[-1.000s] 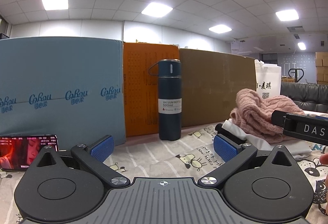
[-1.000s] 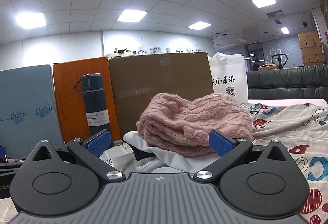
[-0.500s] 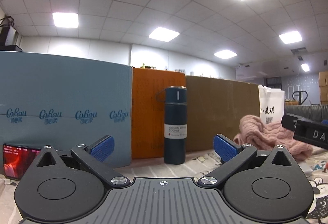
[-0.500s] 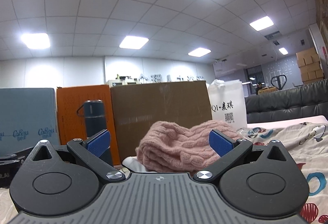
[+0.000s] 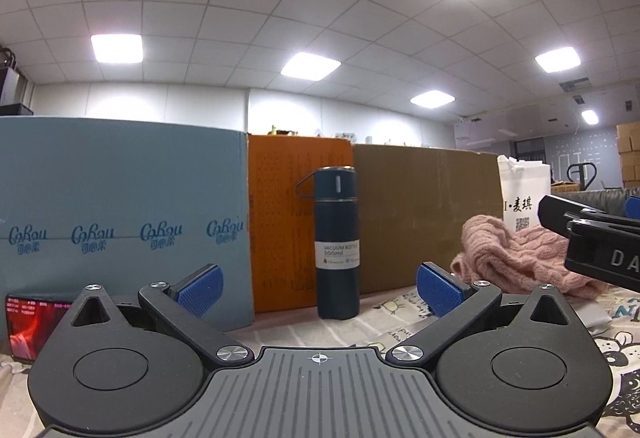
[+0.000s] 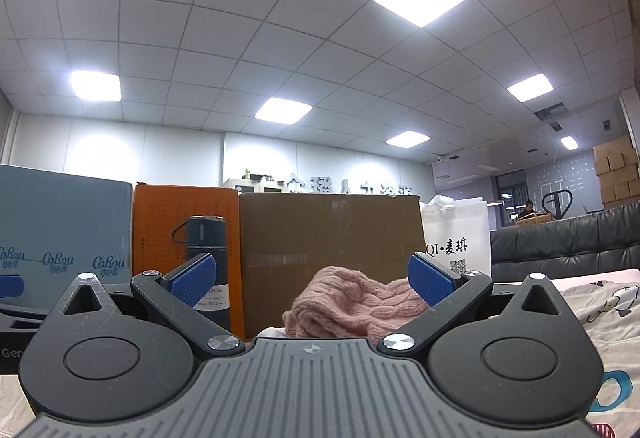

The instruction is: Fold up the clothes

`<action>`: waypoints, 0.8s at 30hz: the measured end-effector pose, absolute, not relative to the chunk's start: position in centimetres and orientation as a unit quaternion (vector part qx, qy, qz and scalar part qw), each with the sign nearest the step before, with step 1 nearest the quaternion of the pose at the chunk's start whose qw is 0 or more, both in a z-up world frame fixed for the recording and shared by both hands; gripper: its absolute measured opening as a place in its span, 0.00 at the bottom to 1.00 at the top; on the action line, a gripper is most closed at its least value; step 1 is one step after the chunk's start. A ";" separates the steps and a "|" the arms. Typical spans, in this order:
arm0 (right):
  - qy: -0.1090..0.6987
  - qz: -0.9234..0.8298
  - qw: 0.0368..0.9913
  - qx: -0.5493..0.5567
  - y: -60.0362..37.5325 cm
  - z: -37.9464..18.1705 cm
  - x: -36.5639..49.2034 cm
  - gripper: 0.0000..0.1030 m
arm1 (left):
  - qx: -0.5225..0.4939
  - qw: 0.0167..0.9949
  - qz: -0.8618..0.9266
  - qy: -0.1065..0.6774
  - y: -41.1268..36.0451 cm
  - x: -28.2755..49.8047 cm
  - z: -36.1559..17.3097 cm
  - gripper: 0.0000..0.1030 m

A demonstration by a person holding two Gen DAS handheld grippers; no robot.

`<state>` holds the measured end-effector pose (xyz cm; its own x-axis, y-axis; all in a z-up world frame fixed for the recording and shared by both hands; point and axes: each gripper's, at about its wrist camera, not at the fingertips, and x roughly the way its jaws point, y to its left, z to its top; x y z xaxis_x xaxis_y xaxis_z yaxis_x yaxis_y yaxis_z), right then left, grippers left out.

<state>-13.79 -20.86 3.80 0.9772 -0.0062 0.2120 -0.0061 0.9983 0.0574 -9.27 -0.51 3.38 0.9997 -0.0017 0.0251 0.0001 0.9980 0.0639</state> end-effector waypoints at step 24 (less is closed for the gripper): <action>-0.073 -0.002 0.997 0.039 -21.3 3.8 -12.2 1.00 | 0.028 1.000 -0.009 -0.003 -0.3 -9.1 3.4 1.00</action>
<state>-12.19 -21.31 3.78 0.9893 -0.0094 0.1454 -0.0021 0.9969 0.0788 -9.10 -0.30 3.37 0.9998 -0.0190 0.0058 0.0187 0.9983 0.0552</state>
